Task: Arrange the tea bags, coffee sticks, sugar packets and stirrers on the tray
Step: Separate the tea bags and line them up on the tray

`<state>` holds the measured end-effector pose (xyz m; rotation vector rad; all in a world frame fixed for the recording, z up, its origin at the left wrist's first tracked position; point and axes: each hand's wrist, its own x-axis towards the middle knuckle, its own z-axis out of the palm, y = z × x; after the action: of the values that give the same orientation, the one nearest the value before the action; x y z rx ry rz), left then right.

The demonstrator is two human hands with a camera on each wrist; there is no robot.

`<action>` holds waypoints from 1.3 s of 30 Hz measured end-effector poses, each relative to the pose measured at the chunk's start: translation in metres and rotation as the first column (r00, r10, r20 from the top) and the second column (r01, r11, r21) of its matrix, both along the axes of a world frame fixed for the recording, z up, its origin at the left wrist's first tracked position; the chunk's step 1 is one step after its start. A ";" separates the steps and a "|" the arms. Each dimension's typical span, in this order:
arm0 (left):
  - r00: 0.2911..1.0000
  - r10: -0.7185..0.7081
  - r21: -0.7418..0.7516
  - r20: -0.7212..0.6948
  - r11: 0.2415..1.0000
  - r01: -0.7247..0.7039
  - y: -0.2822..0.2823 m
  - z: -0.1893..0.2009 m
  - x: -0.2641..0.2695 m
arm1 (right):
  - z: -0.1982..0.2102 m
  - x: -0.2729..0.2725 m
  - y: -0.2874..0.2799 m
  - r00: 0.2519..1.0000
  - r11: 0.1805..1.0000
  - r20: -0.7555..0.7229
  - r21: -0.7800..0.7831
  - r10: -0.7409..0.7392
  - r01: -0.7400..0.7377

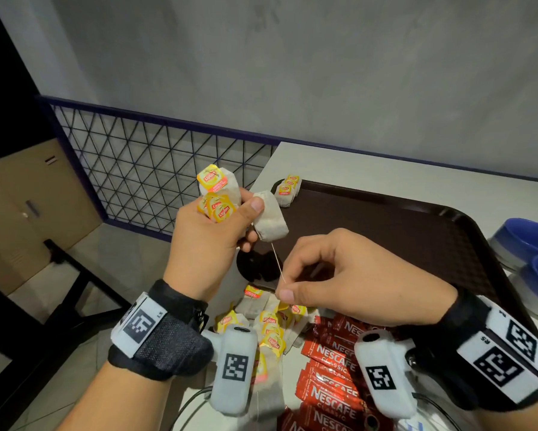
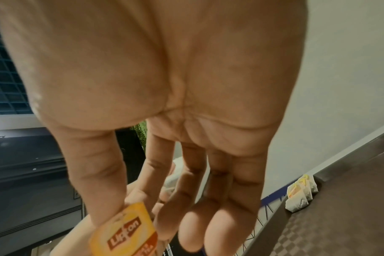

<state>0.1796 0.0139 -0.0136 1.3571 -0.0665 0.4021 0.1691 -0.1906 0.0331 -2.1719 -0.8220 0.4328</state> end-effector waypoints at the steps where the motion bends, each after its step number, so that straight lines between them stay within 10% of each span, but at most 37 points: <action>1: 1.000 -0.006 0.012 0.001 1.000 0.006 0.000 0.000 0.000 | 0.002 0.000 -0.001 1.000 1.000 -0.003 0.000 0.003 -0.003; 39: 0.957 -0.260 0.216 -0.128 0.934 0.283 -0.014 -0.002 -0.011 | 0.007 0.018 -0.022 0.951 0.931 0.093 0.252 -0.296 0.265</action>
<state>0.1688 -0.0003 -0.0153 1.5717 -0.2245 0.0943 0.1872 -0.2125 0.0398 -2.0654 -0.5829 0.0445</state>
